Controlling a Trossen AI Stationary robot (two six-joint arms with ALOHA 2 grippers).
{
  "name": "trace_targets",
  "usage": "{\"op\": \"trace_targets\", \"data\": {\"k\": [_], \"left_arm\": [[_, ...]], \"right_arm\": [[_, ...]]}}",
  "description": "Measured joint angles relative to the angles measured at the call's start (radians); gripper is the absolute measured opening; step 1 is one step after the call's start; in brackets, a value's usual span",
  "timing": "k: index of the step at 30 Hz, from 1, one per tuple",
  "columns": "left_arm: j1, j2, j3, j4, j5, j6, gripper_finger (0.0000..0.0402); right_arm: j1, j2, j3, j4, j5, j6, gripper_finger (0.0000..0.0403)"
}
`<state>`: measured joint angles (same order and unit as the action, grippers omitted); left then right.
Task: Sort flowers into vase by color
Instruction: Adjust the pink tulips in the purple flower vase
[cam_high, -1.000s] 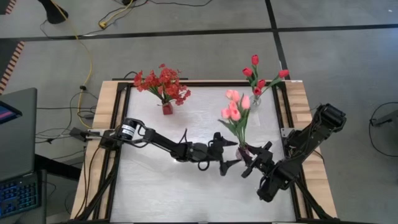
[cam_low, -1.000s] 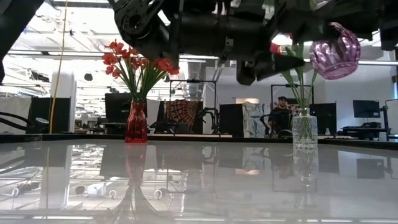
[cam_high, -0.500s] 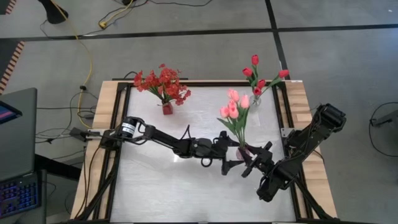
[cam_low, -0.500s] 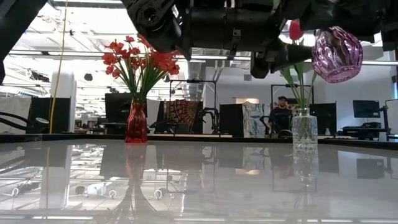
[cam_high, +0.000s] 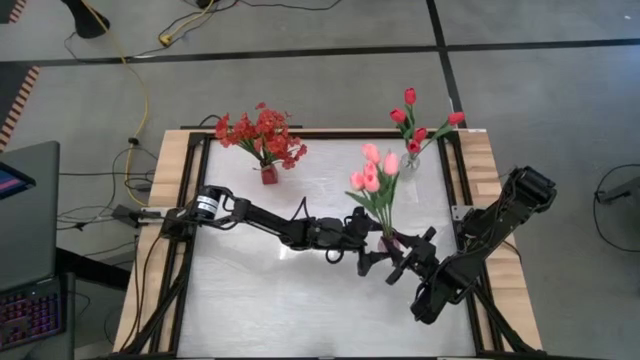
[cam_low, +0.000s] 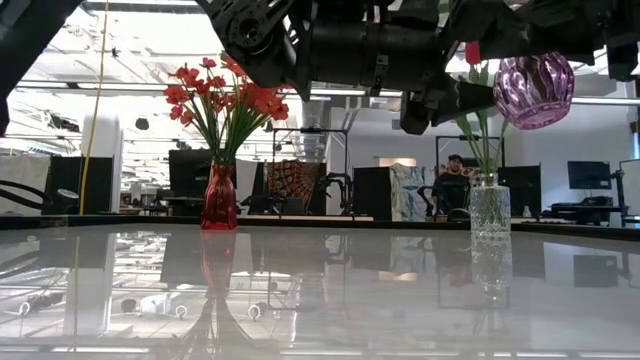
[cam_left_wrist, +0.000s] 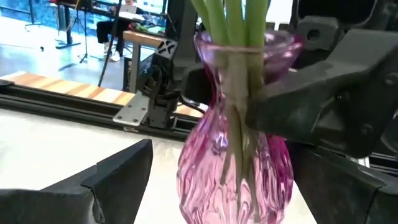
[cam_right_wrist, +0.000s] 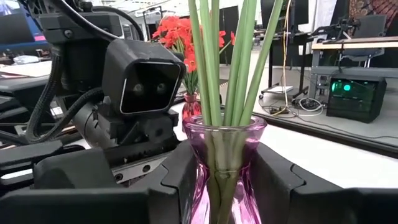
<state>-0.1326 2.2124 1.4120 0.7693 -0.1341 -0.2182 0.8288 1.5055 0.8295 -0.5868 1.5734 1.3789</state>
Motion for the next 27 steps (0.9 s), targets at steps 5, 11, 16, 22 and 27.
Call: {"op": "trace_targets", "data": {"k": [5, 11, 16, 22, 27], "left_arm": [[0.0, 0.0, 0.0, -0.004, 0.032, -0.008, 0.0354], [-0.001, 0.0, 0.0, -0.021, 0.049, -0.011, 0.0333], [-0.001, 0.0, 0.0, -0.025, 0.042, -0.011, 0.0303], [-0.001, 0.0, 0.0, -0.023, 0.04, -0.007, 0.0265], [-0.001, 0.0, 0.0, -0.022, 0.038, -0.004, 0.0257]], "right_arm": [[-0.006, 0.0, 0.0, 0.0, 0.0, -0.001, 0.0149], [-0.007, 0.0, 0.0, -0.003, -0.001, -0.003, 0.0149], [-0.007, 0.0, 0.0, -0.002, -0.001, -0.003, 0.015], [-0.007, 0.0, 0.0, -0.003, -0.001, -0.003, 0.0152], [-0.007, 0.0, 0.0, 0.001, -0.004, -0.026, 0.0157]]}}
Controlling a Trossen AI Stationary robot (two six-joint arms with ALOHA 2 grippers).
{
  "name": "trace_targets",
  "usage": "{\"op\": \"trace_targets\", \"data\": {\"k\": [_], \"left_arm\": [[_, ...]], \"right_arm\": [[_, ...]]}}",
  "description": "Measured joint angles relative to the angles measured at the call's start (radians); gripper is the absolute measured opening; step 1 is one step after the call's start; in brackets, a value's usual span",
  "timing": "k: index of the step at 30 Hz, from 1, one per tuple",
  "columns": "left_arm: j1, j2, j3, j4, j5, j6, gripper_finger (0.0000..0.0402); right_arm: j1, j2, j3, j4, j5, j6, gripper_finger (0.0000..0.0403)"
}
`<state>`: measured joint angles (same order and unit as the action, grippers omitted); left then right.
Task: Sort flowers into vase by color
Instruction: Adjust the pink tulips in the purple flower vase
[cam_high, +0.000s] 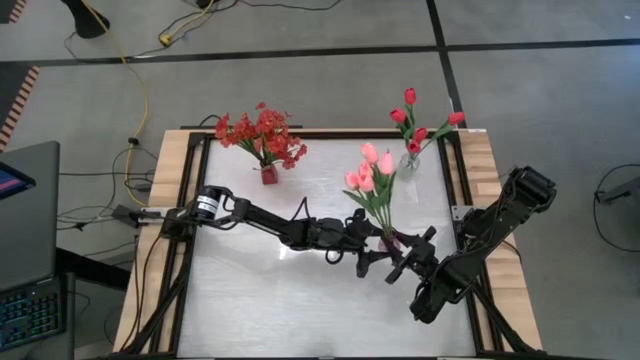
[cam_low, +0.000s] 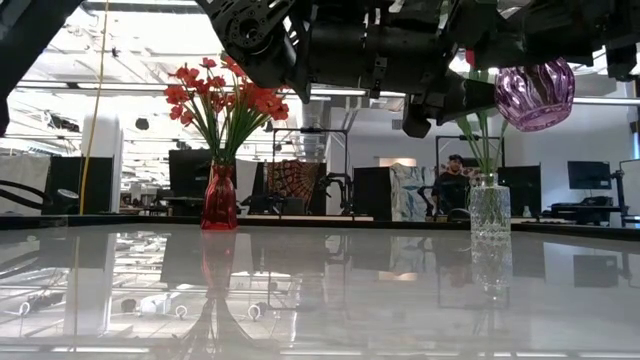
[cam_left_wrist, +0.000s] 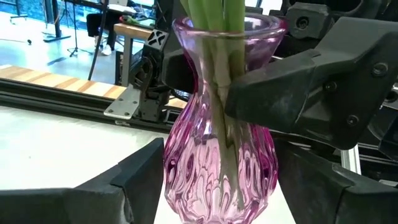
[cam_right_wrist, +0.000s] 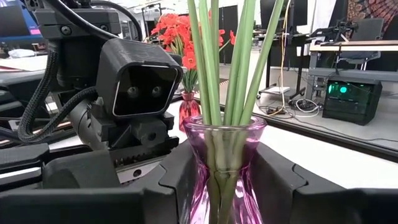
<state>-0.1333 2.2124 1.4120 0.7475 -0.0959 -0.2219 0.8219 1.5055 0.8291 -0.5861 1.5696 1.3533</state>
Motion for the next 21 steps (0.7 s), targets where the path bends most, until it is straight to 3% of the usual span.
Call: {"op": "trace_targets", "data": {"k": [7, 14, 21], "left_arm": [[-0.001, 0.0, 0.0, -0.001, -0.015, 0.0, 0.0258], [0.0, 0.0, 0.0, -0.035, -0.017, 0.0, 0.0258], [0.0, -0.004, -0.001, -0.085, -0.05, 0.054, 0.0257]], "right_arm": [[-0.004, 0.0, 0.0, -0.005, 0.001, -0.002, 0.0184], [-0.006, -0.001, 0.0, -0.011, -0.026, -0.07, 0.0236], [-0.026, -0.058, 0.0, -0.059, -0.244, -0.079, 0.0273]]}}
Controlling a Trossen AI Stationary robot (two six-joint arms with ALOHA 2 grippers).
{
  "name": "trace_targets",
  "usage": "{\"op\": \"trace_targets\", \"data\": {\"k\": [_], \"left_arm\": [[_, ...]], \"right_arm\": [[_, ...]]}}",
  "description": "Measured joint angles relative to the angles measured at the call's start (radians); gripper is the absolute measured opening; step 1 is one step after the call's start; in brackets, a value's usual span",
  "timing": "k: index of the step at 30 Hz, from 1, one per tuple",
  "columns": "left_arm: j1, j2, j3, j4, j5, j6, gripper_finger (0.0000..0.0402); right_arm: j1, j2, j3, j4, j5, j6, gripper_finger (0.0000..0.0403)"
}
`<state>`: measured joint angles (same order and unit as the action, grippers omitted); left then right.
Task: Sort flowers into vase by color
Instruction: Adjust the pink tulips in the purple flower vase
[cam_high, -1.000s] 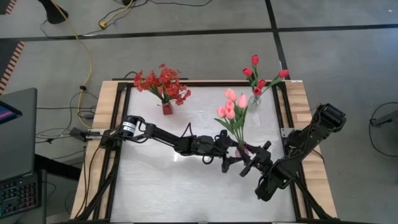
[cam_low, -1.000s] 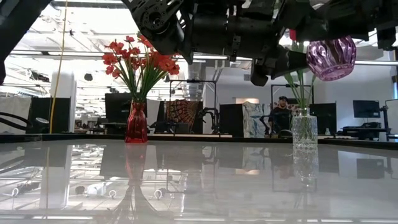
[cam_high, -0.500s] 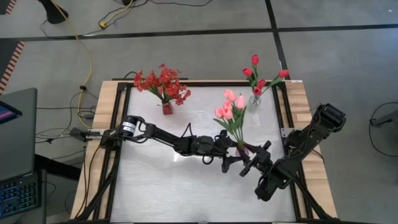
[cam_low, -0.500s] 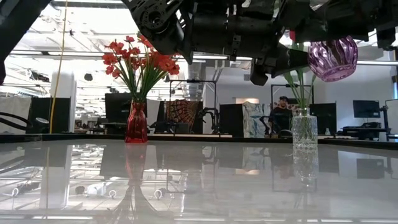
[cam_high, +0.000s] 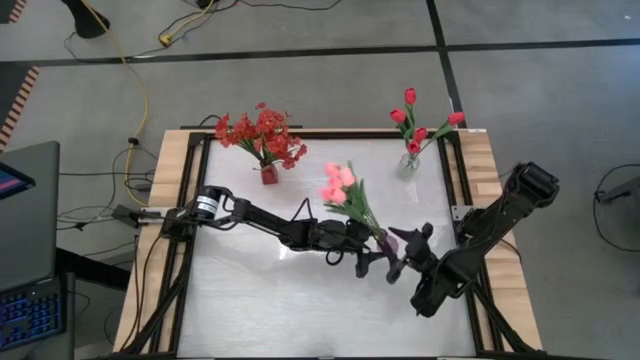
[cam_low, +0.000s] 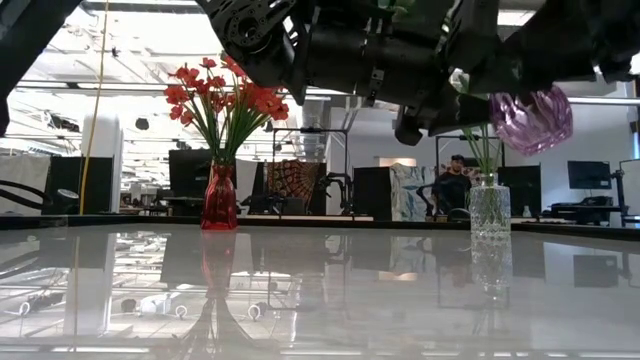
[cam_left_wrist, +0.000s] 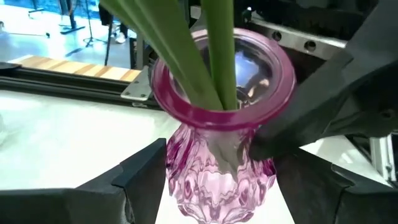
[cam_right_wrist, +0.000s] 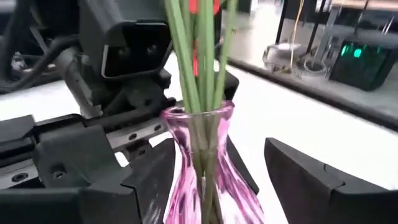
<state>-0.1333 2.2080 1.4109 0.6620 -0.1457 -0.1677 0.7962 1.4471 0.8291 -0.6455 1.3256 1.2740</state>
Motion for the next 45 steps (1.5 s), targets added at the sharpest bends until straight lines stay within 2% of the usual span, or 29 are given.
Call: {"op": "trace_targets", "data": {"k": [4, 11, 25, 39, 45], "left_arm": [[0.001, -0.002, 0.0, -0.003, 0.008, 0.006, 0.024], [0.001, -0.006, 0.0, -0.038, 0.007, 0.007, 0.0179], [0.0, -0.006, 0.0, -0.046, 0.01, 0.052, 0.0084], [0.0, -0.006, 0.0, -0.043, -0.012, 0.075, 0.009], [-0.011, -0.006, 0.0, -0.084, -0.09, 0.124, 0.0091]], "right_arm": [[-0.007, -0.013, 0.0, -0.013, -0.022, -0.001, 0.0276], [-0.027, -0.012, 0.0, -0.013, -0.022, -0.003, 0.0276], [-0.033, -0.012, 0.0, -0.013, -0.017, -0.001, 0.0276], [-0.033, -0.011, 0.0, -0.013, -0.045, 0.0, 0.0276], [-0.03, -0.006, 0.0, -0.016, -0.051, -0.001, 0.0276]]}}
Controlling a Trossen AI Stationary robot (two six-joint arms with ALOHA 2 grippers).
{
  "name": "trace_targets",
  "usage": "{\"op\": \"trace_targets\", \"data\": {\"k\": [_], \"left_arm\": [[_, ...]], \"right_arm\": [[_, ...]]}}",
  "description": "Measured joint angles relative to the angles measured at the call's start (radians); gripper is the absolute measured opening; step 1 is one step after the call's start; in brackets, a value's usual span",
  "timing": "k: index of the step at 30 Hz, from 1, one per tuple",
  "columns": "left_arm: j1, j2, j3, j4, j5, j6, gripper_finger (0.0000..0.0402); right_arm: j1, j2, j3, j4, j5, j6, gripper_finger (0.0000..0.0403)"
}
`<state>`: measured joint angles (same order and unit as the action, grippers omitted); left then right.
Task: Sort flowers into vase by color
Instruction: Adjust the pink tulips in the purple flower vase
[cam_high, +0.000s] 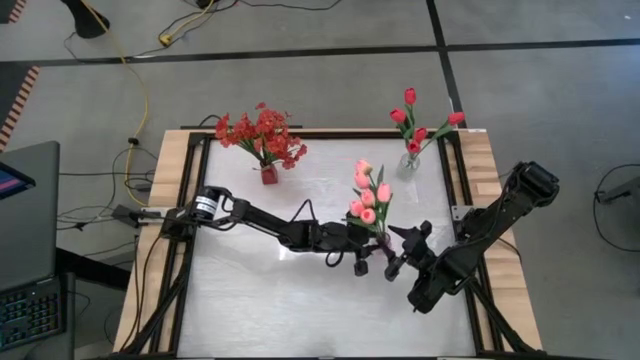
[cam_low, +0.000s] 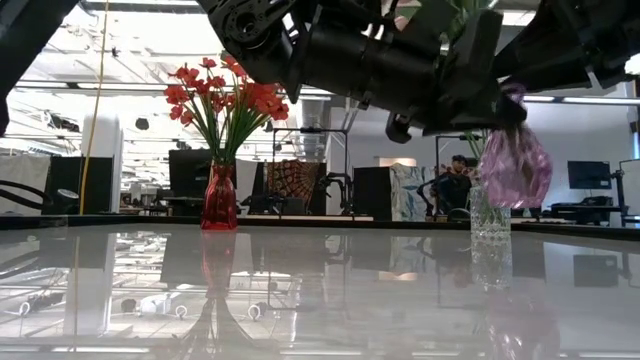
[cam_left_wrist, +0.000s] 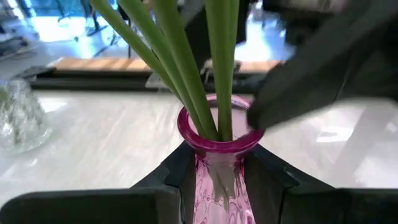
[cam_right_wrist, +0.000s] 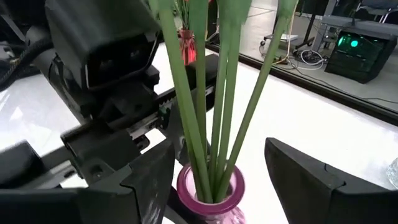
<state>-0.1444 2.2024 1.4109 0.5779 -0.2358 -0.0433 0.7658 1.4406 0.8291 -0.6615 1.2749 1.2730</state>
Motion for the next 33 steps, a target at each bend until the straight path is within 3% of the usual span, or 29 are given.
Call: {"op": "trace_targets", "data": {"k": [14, 23, 33], "left_arm": [[0.0, 0.0, 0.0, -0.072, -0.012, -0.003, 0.0091], [0.0, 0.0, 0.0, -0.082, -0.013, -0.003, 0.0091], [0.0, 0.005, 0.0, -0.091, -0.013, -0.014, 0.0092]], "right_arm": [[0.02, -0.004, 0.038, -0.076, -0.131, -0.051, 0.0276], [0.07, -0.069, 0.096, -0.192, -0.286, -0.051, 0.0276], [0.116, -0.087, 0.097, -0.19, -0.29, -0.043, 0.0276]]}}
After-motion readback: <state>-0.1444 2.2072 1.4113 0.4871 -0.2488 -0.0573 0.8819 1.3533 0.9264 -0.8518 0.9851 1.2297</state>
